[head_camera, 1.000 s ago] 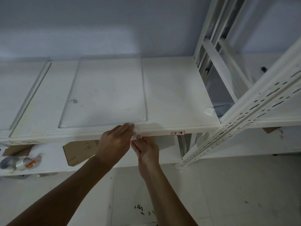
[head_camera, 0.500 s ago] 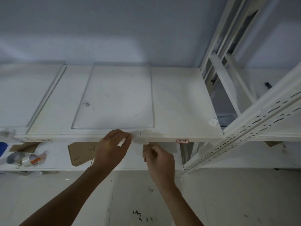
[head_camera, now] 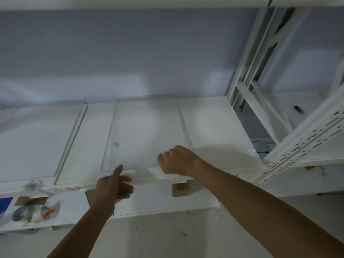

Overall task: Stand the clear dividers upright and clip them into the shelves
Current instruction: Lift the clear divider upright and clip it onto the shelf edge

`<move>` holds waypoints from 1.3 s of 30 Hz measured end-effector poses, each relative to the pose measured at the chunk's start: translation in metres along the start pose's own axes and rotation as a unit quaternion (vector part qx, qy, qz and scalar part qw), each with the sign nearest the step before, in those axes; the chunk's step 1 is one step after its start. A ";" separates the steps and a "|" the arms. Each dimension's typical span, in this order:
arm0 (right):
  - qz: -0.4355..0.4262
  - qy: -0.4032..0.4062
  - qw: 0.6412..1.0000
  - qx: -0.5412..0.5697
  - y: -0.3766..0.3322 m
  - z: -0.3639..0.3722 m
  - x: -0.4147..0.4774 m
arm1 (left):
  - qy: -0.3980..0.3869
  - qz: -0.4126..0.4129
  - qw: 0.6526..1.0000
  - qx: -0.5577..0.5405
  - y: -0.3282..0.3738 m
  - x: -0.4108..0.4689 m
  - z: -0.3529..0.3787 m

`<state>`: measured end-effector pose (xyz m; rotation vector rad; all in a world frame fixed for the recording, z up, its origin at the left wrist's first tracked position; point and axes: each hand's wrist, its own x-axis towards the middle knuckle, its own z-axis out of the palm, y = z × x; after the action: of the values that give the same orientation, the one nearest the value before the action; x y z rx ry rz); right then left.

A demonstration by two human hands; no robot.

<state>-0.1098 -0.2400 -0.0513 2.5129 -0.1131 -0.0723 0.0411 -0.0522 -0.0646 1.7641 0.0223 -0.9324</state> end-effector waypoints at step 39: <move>0.468 0.019 0.778 0.418 -0.053 -0.058 -0.061 | -0.010 0.501 0.759 0.415 0.087 -0.122 0.124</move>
<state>-0.1626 -0.1579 -0.0336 2.9418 -1.6775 0.5507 -0.0756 -0.1384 0.0648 2.0962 -1.4172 -0.0995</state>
